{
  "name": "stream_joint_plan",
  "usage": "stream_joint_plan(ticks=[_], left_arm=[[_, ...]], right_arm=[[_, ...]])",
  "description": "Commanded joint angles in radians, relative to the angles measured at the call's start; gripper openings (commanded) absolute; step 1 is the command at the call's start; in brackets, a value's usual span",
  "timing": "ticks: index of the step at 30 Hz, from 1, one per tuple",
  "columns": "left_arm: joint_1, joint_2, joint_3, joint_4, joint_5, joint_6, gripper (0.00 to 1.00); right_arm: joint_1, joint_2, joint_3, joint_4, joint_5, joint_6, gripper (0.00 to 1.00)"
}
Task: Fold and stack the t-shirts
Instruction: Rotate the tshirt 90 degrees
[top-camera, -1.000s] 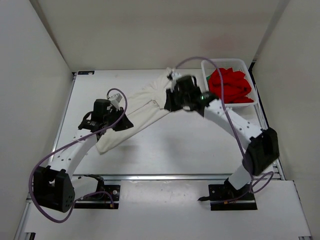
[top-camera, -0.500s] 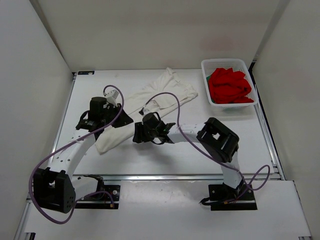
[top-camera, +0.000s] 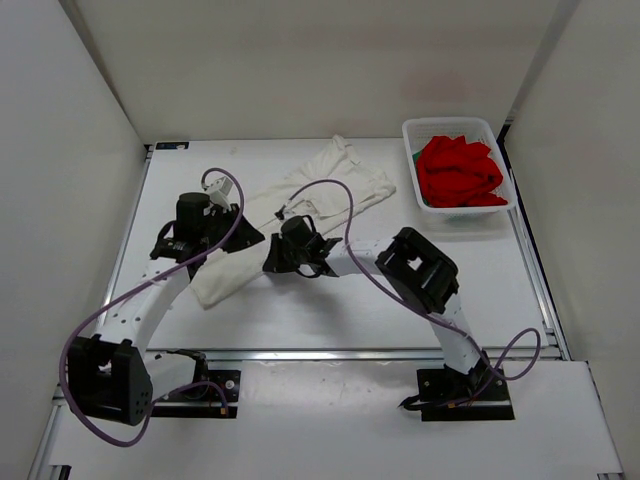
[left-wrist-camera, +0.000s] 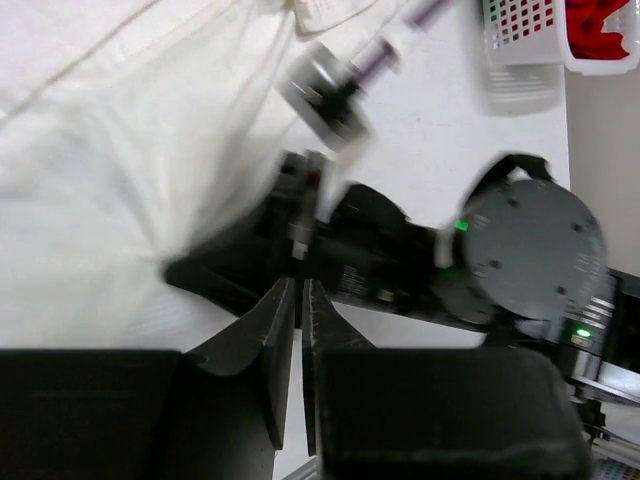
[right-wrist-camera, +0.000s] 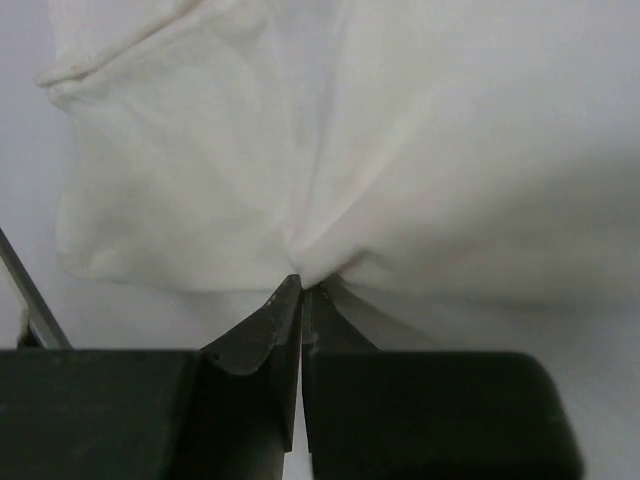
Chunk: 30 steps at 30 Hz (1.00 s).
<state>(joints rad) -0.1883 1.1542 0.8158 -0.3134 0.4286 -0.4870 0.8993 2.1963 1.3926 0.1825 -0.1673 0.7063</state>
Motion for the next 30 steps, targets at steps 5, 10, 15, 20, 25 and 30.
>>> stream_joint_plan(ticks=[5, 10, 15, 20, 25, 30], left_arm=[[-0.086, 0.036, -0.01, -0.001, -0.065, 0.028, 0.28], [-0.192, 0.064, -0.07, -0.035, -0.16, 0.067, 0.41], [-0.172, 0.027, -0.165, -0.044, -0.186, 0.056, 0.52], [-0.145, -0.016, -0.204, -0.038, -0.177, 0.054, 0.56], [-0.163, -0.017, -0.221, -0.007, -0.14, 0.034, 0.55], [-0.149, -0.02, -0.211, -0.004, -0.136, 0.041, 0.54]], right_arm=[[-0.238, -0.426, -0.588, -0.026, -0.192, -0.117, 0.03], [-0.421, -0.679, -0.759, -0.181, -0.261, -0.254, 0.38], [-0.569, -0.706, -0.631, -0.189, -0.18, -0.267, 0.52], [-0.619, -0.451, -0.326, -0.215, 0.035, -0.294, 0.54], [-0.661, -0.223, -0.137, -0.218, 0.12, -0.237, 0.55], [-0.681, -0.003, 0.169, -0.397, 0.072, -0.251, 0.48]])
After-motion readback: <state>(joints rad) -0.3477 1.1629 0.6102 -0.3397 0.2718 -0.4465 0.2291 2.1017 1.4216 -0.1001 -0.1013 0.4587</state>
